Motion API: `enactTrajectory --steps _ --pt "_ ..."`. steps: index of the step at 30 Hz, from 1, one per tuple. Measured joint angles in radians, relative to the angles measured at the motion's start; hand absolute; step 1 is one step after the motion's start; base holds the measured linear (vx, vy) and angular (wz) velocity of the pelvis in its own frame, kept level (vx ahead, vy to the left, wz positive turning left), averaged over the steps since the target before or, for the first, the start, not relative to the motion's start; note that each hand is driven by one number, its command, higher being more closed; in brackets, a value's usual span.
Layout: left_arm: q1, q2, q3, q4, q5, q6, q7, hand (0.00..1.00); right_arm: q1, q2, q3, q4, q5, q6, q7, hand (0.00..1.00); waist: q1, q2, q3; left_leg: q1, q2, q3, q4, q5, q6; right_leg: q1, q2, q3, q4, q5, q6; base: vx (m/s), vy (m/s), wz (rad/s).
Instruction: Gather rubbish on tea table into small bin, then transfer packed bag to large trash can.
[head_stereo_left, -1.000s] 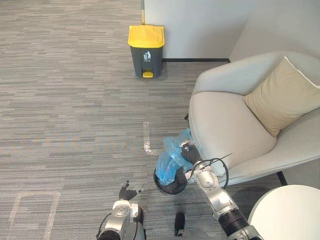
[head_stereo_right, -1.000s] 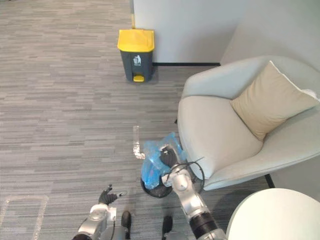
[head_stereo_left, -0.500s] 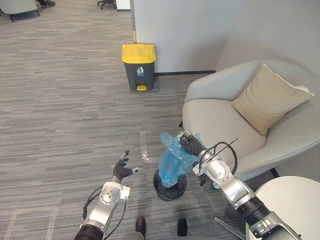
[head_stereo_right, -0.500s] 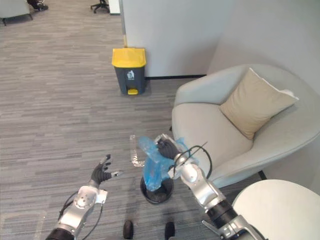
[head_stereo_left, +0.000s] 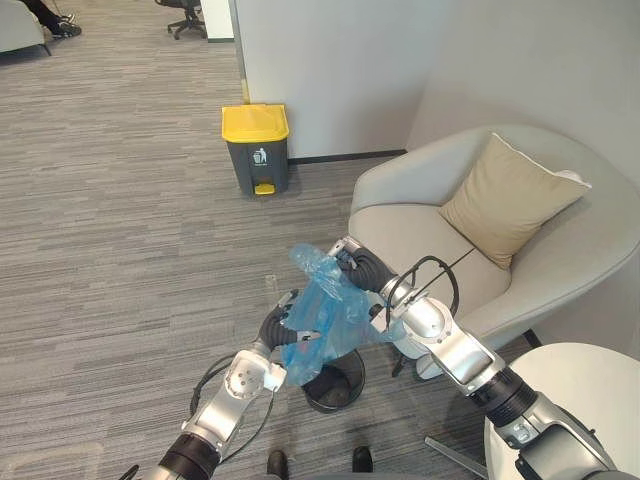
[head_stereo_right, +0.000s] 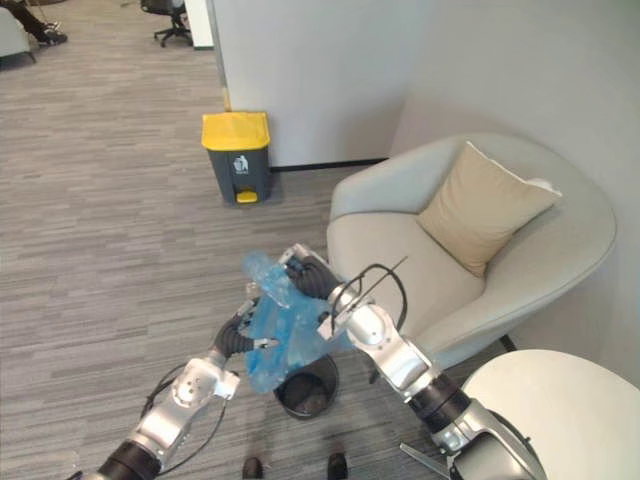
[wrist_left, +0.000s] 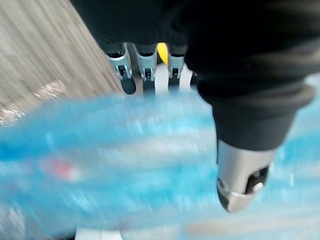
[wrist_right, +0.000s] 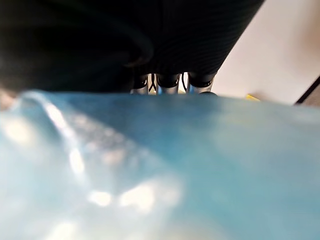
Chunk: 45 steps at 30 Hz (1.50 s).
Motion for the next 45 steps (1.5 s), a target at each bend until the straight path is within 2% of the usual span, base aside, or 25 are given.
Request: enactTrajectory --steps 2,9,15,18,19,24,28,36,40,41,45 --pt "-0.018 -0.003 -0.028 0.0 0.029 0.001 0.02 0.0 -0.018 0.009 0.0 0.0 0.032 0.0 0.0 1.0 -0.001 0.0 0.0 0.001 0.001 0.001 0.0 0.0 0.0 0.0 0.001 0.001 0.0 0.0 0.0 0.0 0.0 0.0" --pt "-0.048 -0.016 -0.028 0.025 0.153 0.014 0.073 0.0 -0.045 0.099 0.034 0.0 0.112 0.0 0.0 1.0 -0.003 -0.001 -0.003 0.003 0.004 0.014 0.0 0.0 0.0 0.0 0.005 0.013 -0.003 0.009 -0.004 0.0 -0.001 -0.05" --pt "-0.064 -0.051 -0.028 0.083 0.191 0.024 0.08 0.0 -0.047 0.158 0.098 0.0 0.184 0.004 0.007 1.0 -0.004 -0.005 -0.014 0.004 0.004 0.016 0.0 0.0 -0.001 -0.002 0.005 0.015 -0.004 0.009 -0.004 0.0 0.0 -0.01" --pt "-0.064 -0.074 -0.028 0.125 0.197 0.027 0.082 0.0 -0.052 0.169 0.122 0.002 0.186 0.018 0.009 1.0 -0.004 -0.005 -0.014 0.003 0.004 0.02 0.0 -0.003 -0.005 -0.004 0.005 0.02 -0.003 0.008 -0.004 -0.01 0.003 -0.03" --pt "-0.064 -0.081 -0.028 0.139 0.204 0.029 0.085 1.0 -0.052 0.172 0.125 0.004 0.186 0.027 0.008 1.0 -0.004 -0.005 -0.014 0.003 0.004 0.023 0.0 -0.004 -0.006 -0.005 0.006 0.022 -0.003 0.008 -0.004 -0.01 0.002 -0.05" --pt "-0.064 -0.115 -0.026 0.175 0.218 0.044 0.127 1.0 -0.052 0.174 0.153 0.006 0.224 0.041 0.008 1.0 -0.004 -0.005 -0.015 -0.001 0.004 0.026 -0.001 -0.004 -0.006 -0.016 0.006 0.025 0.002 0.007 -0.004 -0.01 0.001 -0.02" --pt "-0.064 -0.12 -0.017 0.182 0.214 0.053 0.145 1.0 -0.034 0.21 0.157 0.007 0.271 0.044 0.024 1.0 -0.012 -0.005 -0.015 -0.001 0.005 0.028 -0.001 -0.003 -0.006 -0.017 0.007 0.028 0.002 0.007 -0.004 0.0 0.0 0.0" --pt "-0.063 -0.123 0.03 0.195 0.143 0.072 0.152 1.0 0.045 0.245 0.156 0.053 0.268 0.033 0.052 1.0 -0.018 -0.019 -0.024 0.001 0.003 0.043 -0.001 -0.003 -0.005 -0.018 0.007 0.045 0.002 0.009 -0.002 0.01 0.002 -0.05" --pt "-0.061 -0.124 0.051 0.192 0.125 0.072 0.156 1.0 0.097 0.248 0.152 0.105 0.218 0.033 0.057 1.0 -0.02 -0.022 -0.026 0.002 0.003 0.046 -0.001 -0.004 -0.006 -0.017 0.006 0.048 0.002 0.01 -0.001 0.0 0.0 -0.01" --pt "-0.054 -0.123 0.063 0.177 0.123 0.073 0.156 1.0 0.116 0.248 0.148 0.113 0.178 0.033 0.057 0.0 -0.02 -0.022 -0.026 0.002 0.003 0.046 -0.001 -0.006 -0.008 -0.017 0.005 0.047 0.002 0.01 -0.001 0.0 0.0 0.0" --pt "-0.028 -0.123 0.085 0.128 0.112 0.072 0.156 1.0 0.141 0.231 0.118 0.124 0.102 0.033 0.055 0.0 -0.02 -0.022 -0.026 0.003 0.003 0.044 -0.001 -0.008 -0.011 -0.017 0.004 0.045 0.002 0.009 0.001 0.0 -0.001 0.01"
